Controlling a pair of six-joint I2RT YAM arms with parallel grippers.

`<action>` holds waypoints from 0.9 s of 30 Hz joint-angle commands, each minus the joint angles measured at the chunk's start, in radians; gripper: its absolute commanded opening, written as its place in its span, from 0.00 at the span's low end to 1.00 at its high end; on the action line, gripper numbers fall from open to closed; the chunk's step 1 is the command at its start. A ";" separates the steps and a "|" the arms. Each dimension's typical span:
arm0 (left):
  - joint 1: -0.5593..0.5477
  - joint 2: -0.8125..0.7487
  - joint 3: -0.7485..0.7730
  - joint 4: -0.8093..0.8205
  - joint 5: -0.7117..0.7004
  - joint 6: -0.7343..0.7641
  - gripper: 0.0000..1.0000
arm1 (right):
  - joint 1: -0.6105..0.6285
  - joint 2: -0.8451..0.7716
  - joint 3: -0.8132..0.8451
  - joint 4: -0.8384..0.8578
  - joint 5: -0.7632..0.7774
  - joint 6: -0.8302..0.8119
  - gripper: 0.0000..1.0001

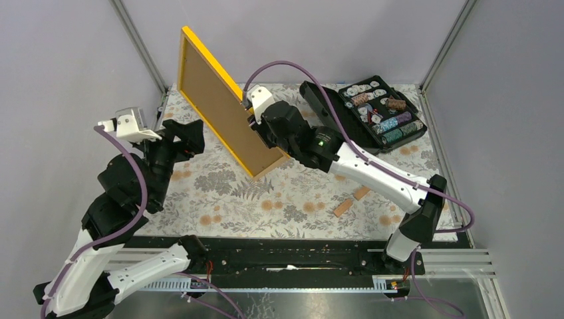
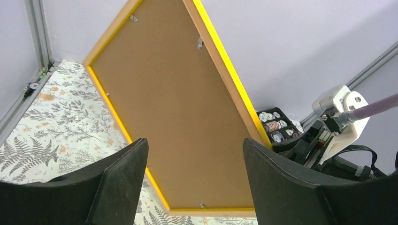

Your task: Put the photo into the frame

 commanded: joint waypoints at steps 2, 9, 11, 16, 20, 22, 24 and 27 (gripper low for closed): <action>-0.001 -0.022 0.002 0.051 -0.047 0.029 0.78 | -0.018 0.051 0.056 -0.105 0.152 -0.245 0.00; -0.001 -0.042 -0.007 0.067 -0.082 0.049 0.78 | -0.018 0.098 0.121 -0.141 0.191 -0.347 0.00; -0.001 -0.047 -0.007 0.073 -0.089 0.056 0.78 | -0.017 0.104 0.124 -0.142 0.194 -0.370 0.00; -0.001 -0.061 -0.008 0.079 -0.107 0.070 0.78 | -0.013 0.131 0.119 -0.145 0.200 -0.405 0.00; -0.001 -0.067 -0.007 0.082 -0.118 0.081 0.78 | 0.012 0.151 0.099 -0.136 0.216 -0.433 0.00; 0.000 -0.068 -0.007 0.083 -0.120 0.083 0.78 | 0.032 0.156 0.077 -0.118 0.227 -0.453 0.00; -0.001 -0.069 -0.010 0.085 -0.121 0.085 0.78 | 0.057 0.153 0.038 -0.080 0.235 -0.478 0.00; -0.001 -0.071 -0.018 0.093 -0.125 0.090 0.78 | 0.101 0.142 -0.050 0.011 0.250 -0.516 0.00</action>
